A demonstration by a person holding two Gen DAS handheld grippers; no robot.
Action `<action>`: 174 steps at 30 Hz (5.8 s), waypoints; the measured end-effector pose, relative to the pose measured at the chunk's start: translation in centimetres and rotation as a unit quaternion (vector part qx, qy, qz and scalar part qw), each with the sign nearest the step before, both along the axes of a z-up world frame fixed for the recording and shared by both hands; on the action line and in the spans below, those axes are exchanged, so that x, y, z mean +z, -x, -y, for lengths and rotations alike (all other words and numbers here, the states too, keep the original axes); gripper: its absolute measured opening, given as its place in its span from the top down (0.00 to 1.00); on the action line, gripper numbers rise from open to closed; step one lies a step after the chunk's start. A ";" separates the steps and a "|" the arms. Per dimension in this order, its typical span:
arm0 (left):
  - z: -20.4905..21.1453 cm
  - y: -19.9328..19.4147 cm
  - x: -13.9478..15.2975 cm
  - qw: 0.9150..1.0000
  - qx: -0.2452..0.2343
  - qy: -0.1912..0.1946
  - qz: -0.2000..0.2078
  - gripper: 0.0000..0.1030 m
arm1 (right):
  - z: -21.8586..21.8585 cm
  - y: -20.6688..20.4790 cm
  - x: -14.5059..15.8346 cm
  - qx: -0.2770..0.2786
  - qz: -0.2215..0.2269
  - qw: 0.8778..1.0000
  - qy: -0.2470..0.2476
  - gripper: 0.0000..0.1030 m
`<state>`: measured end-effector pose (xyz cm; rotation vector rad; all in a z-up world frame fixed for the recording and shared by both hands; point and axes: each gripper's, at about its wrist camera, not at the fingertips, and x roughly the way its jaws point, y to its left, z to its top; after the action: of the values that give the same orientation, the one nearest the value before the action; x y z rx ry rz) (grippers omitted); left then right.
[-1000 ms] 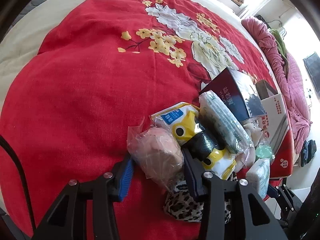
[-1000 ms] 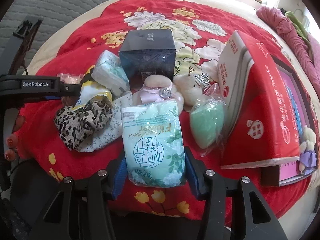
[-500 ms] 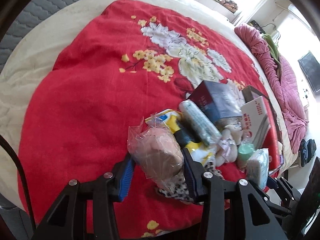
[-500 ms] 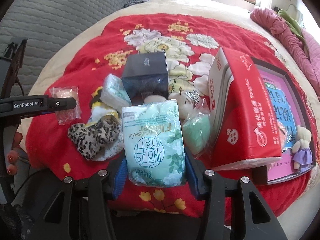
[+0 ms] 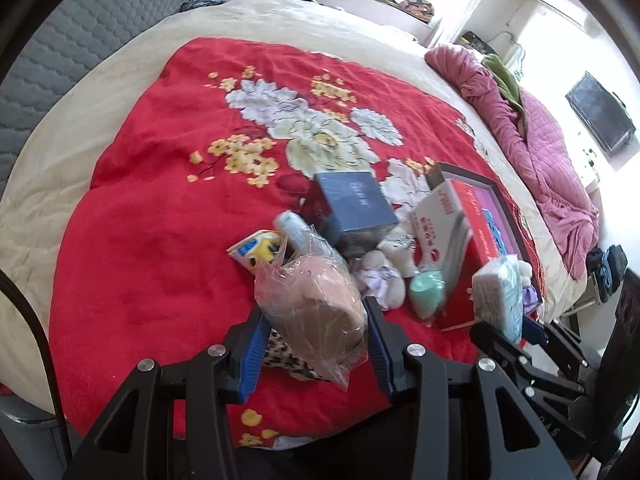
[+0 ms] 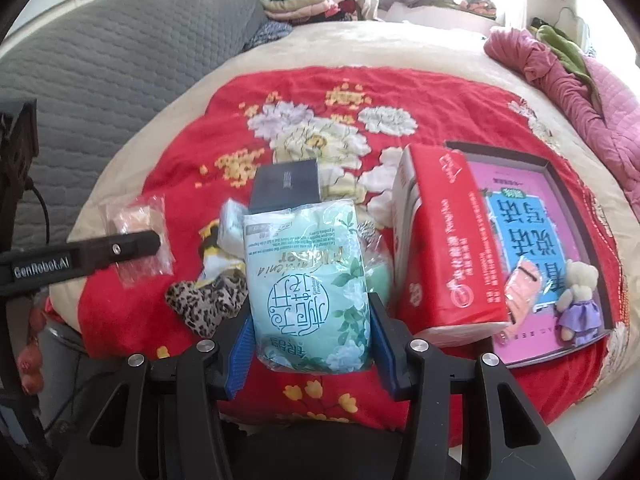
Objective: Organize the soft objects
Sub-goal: 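Carry the sponge bag with the left tool while the right tool carries the tissue pack to the tray, then lower the sponge bag and tissue pack onto the book and open both tools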
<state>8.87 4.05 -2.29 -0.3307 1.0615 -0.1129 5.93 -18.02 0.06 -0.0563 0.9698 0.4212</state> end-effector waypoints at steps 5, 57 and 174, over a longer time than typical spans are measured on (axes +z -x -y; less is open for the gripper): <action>2.0 -0.1 1.6 1.000 -0.015 -0.006 0.010 0.55 | 1.7 0.2 1.9 -0.019 0.014 1.000 -0.015 0.49; 26.0 -4.7 6.9 0.976 -0.205 -0.041 0.053 0.55 | 24.8 -0.2 5.3 -0.267 0.061 0.960 -0.064 0.49; 36.2 -10.1 -5.3 0.954 -0.289 -0.050 -0.066 0.43 | 31.1 -7.3 -6.8 -0.315 -0.044 0.945 -0.081 0.34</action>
<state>18.93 -32.15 -7.63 0.0760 1.2676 -0.5657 13.18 -49.10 -6.73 0.4179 0.9800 -0.0905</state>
